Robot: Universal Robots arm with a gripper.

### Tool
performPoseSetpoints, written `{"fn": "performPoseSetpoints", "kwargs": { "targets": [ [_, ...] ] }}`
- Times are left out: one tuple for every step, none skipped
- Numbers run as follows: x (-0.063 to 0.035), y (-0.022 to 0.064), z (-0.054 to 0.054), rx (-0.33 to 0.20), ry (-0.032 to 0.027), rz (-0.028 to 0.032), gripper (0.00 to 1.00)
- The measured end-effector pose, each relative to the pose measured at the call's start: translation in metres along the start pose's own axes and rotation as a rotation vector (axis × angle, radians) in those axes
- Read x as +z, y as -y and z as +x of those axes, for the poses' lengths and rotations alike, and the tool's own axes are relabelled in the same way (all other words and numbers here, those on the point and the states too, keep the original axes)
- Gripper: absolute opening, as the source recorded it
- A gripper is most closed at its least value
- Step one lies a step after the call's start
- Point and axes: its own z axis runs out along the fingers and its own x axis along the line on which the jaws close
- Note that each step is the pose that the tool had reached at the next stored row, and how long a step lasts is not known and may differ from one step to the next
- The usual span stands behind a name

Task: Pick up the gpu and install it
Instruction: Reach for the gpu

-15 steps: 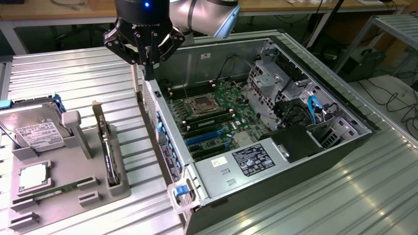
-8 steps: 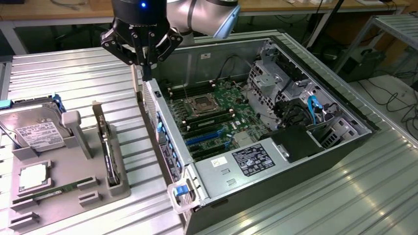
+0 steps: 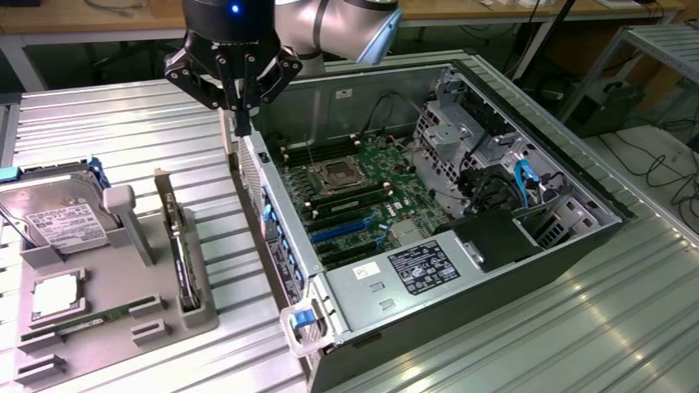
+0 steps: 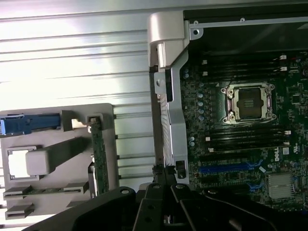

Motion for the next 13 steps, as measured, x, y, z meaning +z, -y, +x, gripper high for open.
{"fn": "performPoseSetpoints", "kwargs": {
  "targets": [
    [0.0000,0.0000,0.0005,0.000,0.0000,0.0000,0.11],
    [0.0000,0.0001,0.0009,0.000,0.0000,0.0000,0.11],
    [0.0001,0.0002,0.0019,0.000,0.0000,-0.0001,0.11],
    [0.0001,0.0002,0.0026,0.000,0.0000,0.0000,0.11],
    [0.0001,0.0003,0.0031,0.000,0.0000,0.0000,0.11],
    [0.0002,0.0003,0.0035,0.000,0.0000,0.0000,0.11],
    [0.0002,0.0003,0.0039,0.000,0.0000,0.0000,0.11],
    [0.0002,0.0004,0.0044,0.000,-0.0001,0.0000,0.11],
    [0.0002,0.0005,0.0049,0.000,0.0000,-0.0001,0.11],
    [0.0002,0.0005,0.0053,0.000,0.0000,0.0000,0.11],
    [0.0002,0.0005,0.0057,0.000,0.0000,0.0000,0.11],
    [0.0003,0.0006,0.0062,0.000,0.0000,-0.0001,0.11],
    [0.0004,0.0007,0.0080,0.000,0.0000,0.0000,0.11]
  ]
}}
